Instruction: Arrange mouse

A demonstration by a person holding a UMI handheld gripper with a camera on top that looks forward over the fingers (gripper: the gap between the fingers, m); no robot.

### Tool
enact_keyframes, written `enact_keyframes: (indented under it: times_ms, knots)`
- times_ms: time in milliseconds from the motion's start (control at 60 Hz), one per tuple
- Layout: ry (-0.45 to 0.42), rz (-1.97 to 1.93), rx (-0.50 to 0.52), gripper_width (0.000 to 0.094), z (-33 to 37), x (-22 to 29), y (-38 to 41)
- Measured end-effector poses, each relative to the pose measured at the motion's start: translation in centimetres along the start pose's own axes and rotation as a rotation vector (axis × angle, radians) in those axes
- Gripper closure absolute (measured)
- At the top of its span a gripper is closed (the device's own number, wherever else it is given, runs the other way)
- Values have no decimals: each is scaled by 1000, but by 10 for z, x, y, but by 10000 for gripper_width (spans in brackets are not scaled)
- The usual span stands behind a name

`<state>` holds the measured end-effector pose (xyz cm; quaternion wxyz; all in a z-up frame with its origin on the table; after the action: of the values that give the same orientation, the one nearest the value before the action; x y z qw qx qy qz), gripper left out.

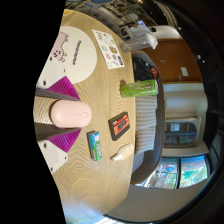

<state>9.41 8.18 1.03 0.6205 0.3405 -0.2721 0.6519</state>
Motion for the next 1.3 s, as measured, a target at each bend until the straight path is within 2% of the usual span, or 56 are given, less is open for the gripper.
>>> enact_keyframes:
  times_ms: [200,317,433,500,633,800,817,900,1000,1033,1067,1083,1117,1183,1300]
  knots:
    - [28,-53,-34,474,7,-2,-2]
    - [-48,-1,-35,543,27,11,22]
    - [-121,15,-49,544,48,27,73]
    - [-127,-21,-28,545,49,27,109]
    - [-66,-5,3,546,32,9,163]
    - [13,-20,0,539,8,-17,182]
    - [-6,-16,-1,538,8,-13,181]
    - [-2,-24,-6,489,7,-14,180]
    - [9,-14,43,397,9,-14,183]
    - [17,16,74,278,11,-16,187]
    - [23,41,108,107,16,-18,190]
    - [24,50,118,70,19,-19,190]
    - [15,65,134,110,26,-19,190]
    - [-27,90,138,76,43,-17,183]
    - [-68,94,170,82,79,-23,170]
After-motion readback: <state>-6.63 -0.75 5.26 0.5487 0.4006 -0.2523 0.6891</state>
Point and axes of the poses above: the point between the fingertips, and its own axes, seen from behind it with the camera up: y to the left, x up, z backward, against the way the camera looks, the point moved 4 cm from there along z, backward, against the way the camera looks, and after that the axes turned 2 degrees about x, right-handed, at the moved point
